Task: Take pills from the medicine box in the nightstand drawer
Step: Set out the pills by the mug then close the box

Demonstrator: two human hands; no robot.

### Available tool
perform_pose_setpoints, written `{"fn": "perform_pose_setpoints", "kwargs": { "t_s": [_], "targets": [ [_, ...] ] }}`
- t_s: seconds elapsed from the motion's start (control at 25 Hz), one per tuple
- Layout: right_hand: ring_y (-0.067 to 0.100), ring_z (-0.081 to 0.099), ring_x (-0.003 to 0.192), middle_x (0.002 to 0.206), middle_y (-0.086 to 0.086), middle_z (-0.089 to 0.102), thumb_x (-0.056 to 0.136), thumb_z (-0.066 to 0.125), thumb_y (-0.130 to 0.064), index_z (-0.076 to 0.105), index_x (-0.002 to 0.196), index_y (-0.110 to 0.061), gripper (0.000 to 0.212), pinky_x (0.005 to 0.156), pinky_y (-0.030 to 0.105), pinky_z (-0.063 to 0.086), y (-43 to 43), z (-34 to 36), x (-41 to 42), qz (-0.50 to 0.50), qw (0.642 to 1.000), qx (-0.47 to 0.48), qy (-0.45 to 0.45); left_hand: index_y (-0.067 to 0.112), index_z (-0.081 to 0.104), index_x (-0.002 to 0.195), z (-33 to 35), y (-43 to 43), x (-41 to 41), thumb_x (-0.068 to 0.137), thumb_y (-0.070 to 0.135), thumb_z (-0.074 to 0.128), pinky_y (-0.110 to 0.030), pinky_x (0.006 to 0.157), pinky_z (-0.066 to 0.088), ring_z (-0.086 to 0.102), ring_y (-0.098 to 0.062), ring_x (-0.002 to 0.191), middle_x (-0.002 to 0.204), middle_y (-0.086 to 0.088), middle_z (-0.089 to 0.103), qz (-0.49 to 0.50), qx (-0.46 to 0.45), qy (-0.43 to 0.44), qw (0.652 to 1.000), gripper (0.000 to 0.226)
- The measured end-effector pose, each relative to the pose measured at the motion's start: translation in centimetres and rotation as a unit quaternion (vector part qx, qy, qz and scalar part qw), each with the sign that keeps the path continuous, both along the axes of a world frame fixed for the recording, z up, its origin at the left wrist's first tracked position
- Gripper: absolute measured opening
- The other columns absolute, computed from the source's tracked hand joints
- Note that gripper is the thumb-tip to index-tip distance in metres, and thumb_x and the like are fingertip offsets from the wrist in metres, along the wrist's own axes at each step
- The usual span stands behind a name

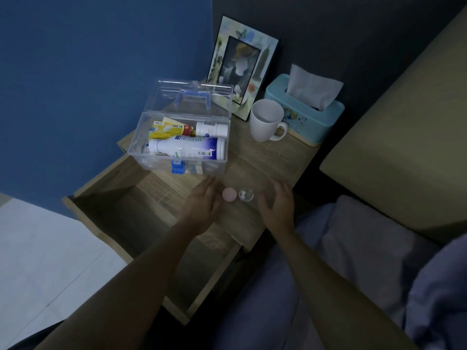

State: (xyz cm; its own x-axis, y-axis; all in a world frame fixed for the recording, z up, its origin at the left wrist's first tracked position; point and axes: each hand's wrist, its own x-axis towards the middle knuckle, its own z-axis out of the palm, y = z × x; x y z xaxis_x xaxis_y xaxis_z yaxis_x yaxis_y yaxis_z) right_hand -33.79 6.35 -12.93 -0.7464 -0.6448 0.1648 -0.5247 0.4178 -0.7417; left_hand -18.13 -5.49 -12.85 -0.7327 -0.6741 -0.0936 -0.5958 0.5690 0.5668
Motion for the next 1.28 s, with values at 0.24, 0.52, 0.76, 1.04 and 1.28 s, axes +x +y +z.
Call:
{"fn": "perform_pose_setpoints", "kwargs": {
  "t_s": [0.24, 0.52, 0.76, 1.04, 1.28],
  "targets": [
    [0.034, 0.057, 0.104, 0.11, 0.025, 0.061, 0.097, 0.042, -0.017, 0.058, 0.109, 0.005, 0.029, 0.085, 0.027, 0.037, -6.2, 1.6, -4.8, -0.141, 0.984, -0.092, -0.063, 0.011, 0.008, 0.15, -1.9, 0.7, 0.5, 0.099, 0.04, 0.022, -0.036, 0.118, 0.006, 0.0, -0.021, 0.149, 0.161, -0.008, 0.005, -0.048, -0.078, -0.112, 0.99, 0.061],
    [0.034, 0.057, 0.104, 0.109, 0.028, 0.061, 0.098, 0.042, -0.017, 0.056, 0.104, 0.009, 0.031, 0.084, 0.032, 0.041, -11.8, 2.9, -9.8, -0.256, 0.938, -0.185, -0.146, 0.011, 0.005, 0.15, -1.5, 0.7, 0.5, 0.099, 0.042, 0.018, -0.032, 0.114, -0.003, -0.005, -0.019, 0.148, 0.161, -0.007, 0.0, -0.06, -0.079, -0.122, 0.988, 0.061],
    [0.028, 0.061, 0.089, 0.096, 0.019, 0.069, 0.098, 0.037, -0.038, 0.062, 0.082, -0.004, 0.045, 0.075, 0.032, 0.044, -14.4, 1.8, -10.4, -0.283, 0.912, -0.184, -0.234, 0.014, -0.001, 0.15, -1.6, 0.5, 0.5, 0.098, 0.045, 0.014, -0.031, 0.113, -0.005, -0.016, -0.012, 0.143, 0.161, -0.004, -0.005, -0.065, -0.075, -0.137, 0.986, 0.062],
    [0.019, 0.053, 0.072, 0.068, 0.006, 0.056, 0.094, 0.045, -0.019, 0.048, 0.054, -0.017, 0.04, 0.065, 0.027, 0.036, -15.2, 3.2, -9.6, -0.284, 0.852, -0.288, -0.333, 0.014, 0.0, 0.15, -1.5, 0.6, 0.5, 0.098, 0.045, 0.014, -0.031, 0.113, -0.004, -0.01, -0.015, 0.146, 0.161, -0.005, -0.005, -0.067, -0.069, -0.134, 0.986, 0.062],
    [-0.007, 0.038, 0.04, 0.042, -0.012, 0.045, 0.091, 0.041, -0.003, 0.039, 0.051, -0.021, 0.044, 0.041, 0.012, 0.031, -10.4, 3.1, -4.7, -0.22, 0.86, -0.33, -0.321, 0.013, -0.001, 0.15, -1.4, 0.5, 0.5, 0.098, 0.045, 0.014, -0.03, 0.113, -0.005, -0.011, -0.017, 0.147, 0.161, -0.006, -0.006, -0.072, -0.074, -0.14, 0.985, 0.063]
  ]
}}
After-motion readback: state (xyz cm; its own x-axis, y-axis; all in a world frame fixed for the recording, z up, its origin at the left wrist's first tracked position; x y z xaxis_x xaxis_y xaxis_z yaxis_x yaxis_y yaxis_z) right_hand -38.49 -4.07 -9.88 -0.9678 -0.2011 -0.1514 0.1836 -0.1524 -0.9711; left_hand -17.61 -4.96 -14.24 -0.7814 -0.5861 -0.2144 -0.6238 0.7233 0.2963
